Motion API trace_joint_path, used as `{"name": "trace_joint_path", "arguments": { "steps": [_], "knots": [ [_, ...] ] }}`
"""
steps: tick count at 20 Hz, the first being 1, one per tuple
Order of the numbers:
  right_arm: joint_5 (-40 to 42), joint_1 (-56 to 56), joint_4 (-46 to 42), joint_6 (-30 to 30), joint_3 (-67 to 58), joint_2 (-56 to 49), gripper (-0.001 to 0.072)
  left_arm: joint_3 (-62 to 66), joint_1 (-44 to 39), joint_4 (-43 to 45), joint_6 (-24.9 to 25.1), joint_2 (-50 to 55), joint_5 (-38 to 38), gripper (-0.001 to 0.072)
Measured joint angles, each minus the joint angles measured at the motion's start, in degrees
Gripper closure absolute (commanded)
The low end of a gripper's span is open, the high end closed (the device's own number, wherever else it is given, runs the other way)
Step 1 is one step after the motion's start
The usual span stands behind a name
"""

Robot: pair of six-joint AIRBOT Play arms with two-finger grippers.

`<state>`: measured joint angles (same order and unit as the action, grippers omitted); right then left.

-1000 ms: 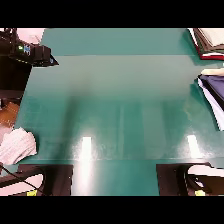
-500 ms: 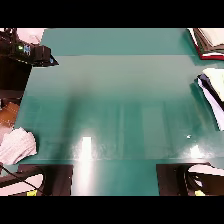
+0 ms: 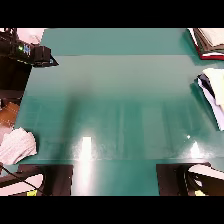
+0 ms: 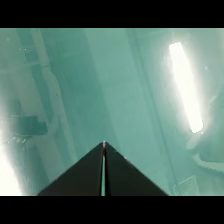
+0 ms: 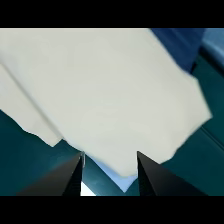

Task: Fold the shirts.

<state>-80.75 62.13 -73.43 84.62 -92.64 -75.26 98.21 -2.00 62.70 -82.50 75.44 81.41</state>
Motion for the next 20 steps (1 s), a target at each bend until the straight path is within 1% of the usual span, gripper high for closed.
{"name": "trace_joint_path", "arguments": {
  "steps": [3, 6, 7, 8, 9, 10, 16, 20],
  "knots": [
    [0.5, 0.63, 2.4, 1.46, 0.0, 1.84, 0.0334, 0.0, 0.0, -0.02, 0.0, 0.0, 0.07, 0.0683],
    [0.83, -2.23, 8.55, 2.05, 0.04, 3.21, 0.0335, 0.0, 0.0, -0.02, 0.0, 0.0, 0.07, 0.0683],
    [0.9, -3.87, 9.88, 2.19, 0.04, 3.61, 0.036, 0.0, 0.0, -0.02, 0.0, 0.0, 0.07, 0.0683],
    [1.05, -6.1, 11.15, 2.29, 0.04, 4.04, 0.0491, 0.0, 0.0, -0.02, 0.0, 0.0, 0.04, 0.0683],
    [1.05, -8.5, 12.39, 2.29, 0.04, 4.48, 0.0656, 0.0, 0.0, 0.0, -0.02, 0.0, 0.04, 0.0683],
    [1.05, -11.3, 13.14, 2.32, 0.04, 4.87, 0.0696, 0.0, -0.02, -0.02, -0.02, 0.0, 0.04, 0.0683],
    [-0.22, -28.35, 14.93, 2.4, 0.04, 6.23, 0.0696, 0.0, 0.0, -0.04, -0.02, 0.0, -1.18, 0.0683],
    [-0.31, -37.46, 15.26, 2.36, 0.04, 6.36, 0.0696, 0.0, 0.0, -0.07, -0.02, 0.0, -2.36, 0.0683]
  ]
}}
